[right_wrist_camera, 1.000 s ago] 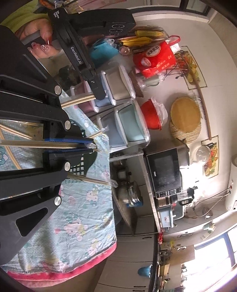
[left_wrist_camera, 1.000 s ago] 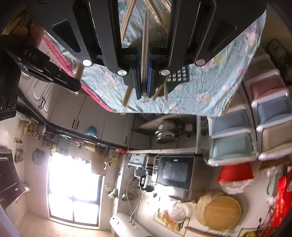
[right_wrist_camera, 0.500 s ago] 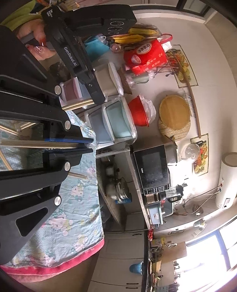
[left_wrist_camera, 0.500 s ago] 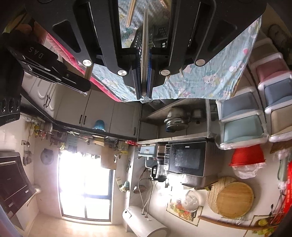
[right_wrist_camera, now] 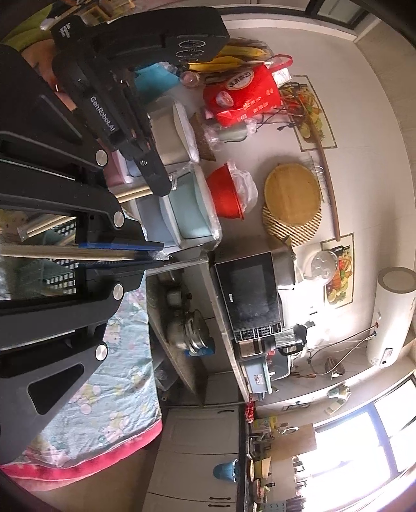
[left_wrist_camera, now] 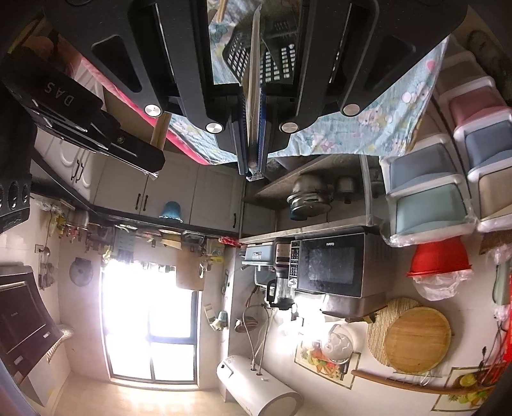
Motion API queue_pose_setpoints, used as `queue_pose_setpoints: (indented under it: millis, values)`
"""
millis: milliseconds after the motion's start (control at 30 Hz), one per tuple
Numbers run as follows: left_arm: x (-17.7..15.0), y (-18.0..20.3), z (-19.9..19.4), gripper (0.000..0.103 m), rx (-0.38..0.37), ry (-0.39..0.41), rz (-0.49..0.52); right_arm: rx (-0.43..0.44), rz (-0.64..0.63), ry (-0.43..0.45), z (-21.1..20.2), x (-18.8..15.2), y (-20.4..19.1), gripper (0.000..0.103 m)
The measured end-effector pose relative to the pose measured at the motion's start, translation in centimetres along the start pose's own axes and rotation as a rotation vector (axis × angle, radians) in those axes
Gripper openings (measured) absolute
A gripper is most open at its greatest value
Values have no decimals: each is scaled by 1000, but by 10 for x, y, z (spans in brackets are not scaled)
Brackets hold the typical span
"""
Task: Organize utensils
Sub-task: 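Lower the chopsticks upright into the green caddy with both tools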
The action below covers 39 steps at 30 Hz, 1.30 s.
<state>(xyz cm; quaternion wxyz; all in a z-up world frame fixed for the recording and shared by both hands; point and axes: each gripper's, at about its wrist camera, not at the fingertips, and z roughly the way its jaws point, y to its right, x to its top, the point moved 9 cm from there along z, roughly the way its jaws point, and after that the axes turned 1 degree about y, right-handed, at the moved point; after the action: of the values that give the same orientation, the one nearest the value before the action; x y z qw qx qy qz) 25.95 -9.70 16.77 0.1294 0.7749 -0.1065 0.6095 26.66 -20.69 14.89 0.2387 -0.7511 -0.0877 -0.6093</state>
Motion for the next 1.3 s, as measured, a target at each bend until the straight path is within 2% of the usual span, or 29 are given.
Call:
queue_pose_setpoints:
  millis: [600, 1033, 1300]
  values:
    - [14, -29, 33, 3, 58, 10, -40, -50, -16, 43, 35, 20, 13, 6]
    - [-7, -60, 71, 3, 108, -16, -85, -104, -25, 9, 78, -10, 29, 6]
    - [-25, -71, 83, 3, 118, -48, -103, -107, -15, 1, 86, -23, 33, 6]
